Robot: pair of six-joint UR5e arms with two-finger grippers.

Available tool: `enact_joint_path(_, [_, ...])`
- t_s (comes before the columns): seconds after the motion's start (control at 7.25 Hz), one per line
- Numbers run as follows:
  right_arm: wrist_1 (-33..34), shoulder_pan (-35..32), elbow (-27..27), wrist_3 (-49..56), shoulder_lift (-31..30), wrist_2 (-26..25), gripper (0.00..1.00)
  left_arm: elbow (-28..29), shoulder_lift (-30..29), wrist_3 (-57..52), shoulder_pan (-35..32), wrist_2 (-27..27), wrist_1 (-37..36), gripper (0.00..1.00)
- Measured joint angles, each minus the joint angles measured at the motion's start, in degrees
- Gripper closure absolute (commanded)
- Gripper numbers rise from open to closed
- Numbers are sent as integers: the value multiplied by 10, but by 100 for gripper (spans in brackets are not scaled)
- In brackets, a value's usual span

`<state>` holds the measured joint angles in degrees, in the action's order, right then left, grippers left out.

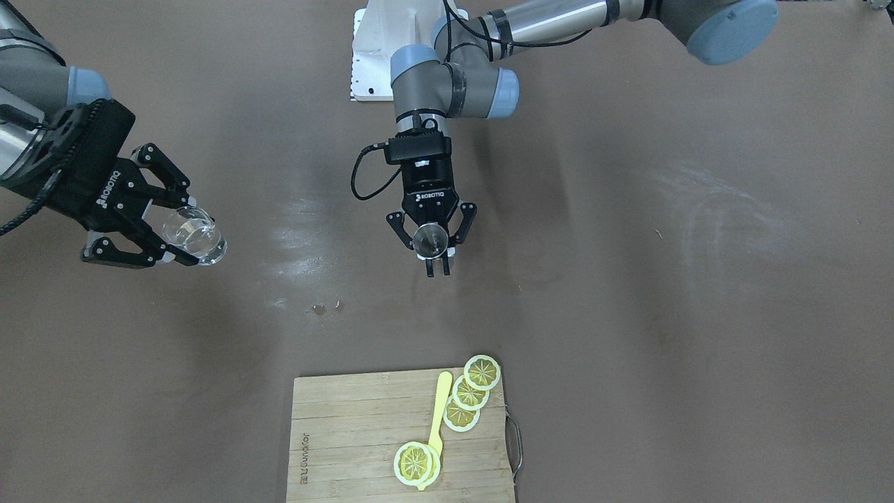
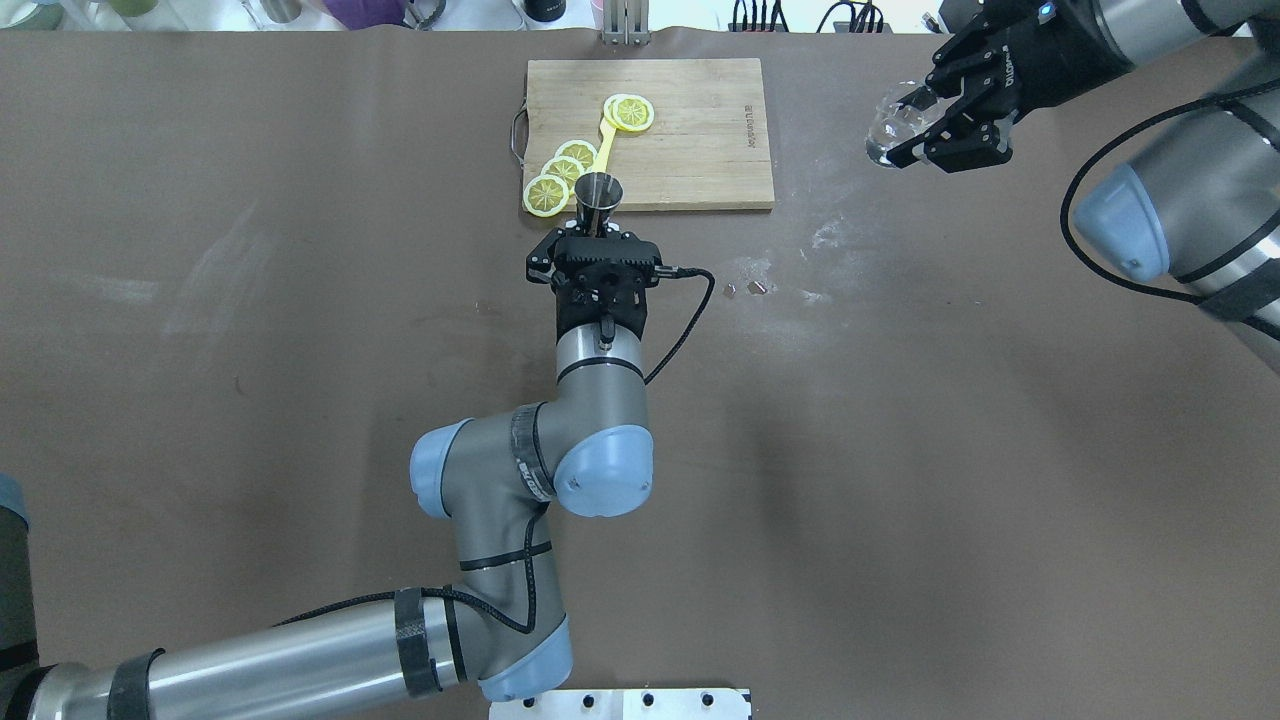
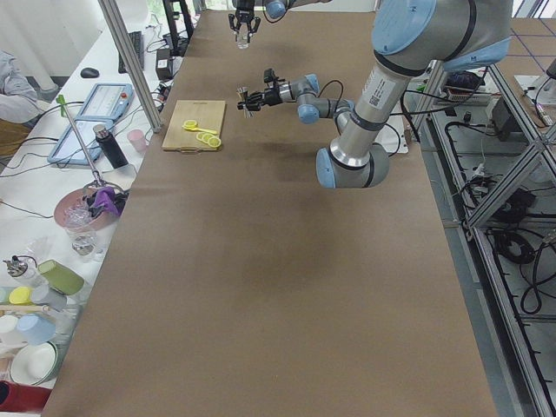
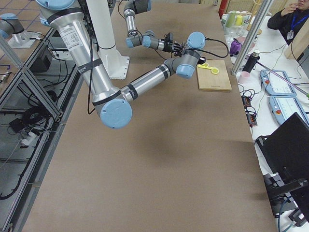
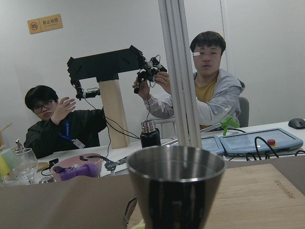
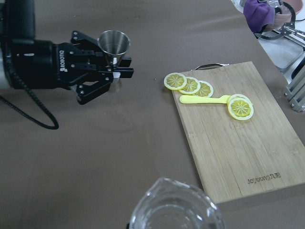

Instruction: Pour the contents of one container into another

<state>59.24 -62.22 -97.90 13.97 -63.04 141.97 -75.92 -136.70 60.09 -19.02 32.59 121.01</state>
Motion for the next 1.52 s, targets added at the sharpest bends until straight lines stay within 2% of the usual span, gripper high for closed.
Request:
enact_joint_path(0.14, [67, 6, -28, 47, 8, -10, 100, 16, 2, -50, -6, 20, 65, 100])
enact_joint_path(0.28, [128, 7, -47, 94, 19, -14, 100, 21, 3, -71, -8, 27, 92, 100])
enact_joint_path(0.55, [210, 10, -59, 141, 44, -15, 100, 21, 3, -86, -9, 29, 105, 100])
enact_joint_path(1.1, [315, 32, -52, 200, 100, -41, 100, 1, 9, -105, -2, 18, 127, 100])
enact_joint_path(1.52, [349, 53, -7, 212, 157, -66, 100, -4, 31, -109, 17, -9, 156, 100])
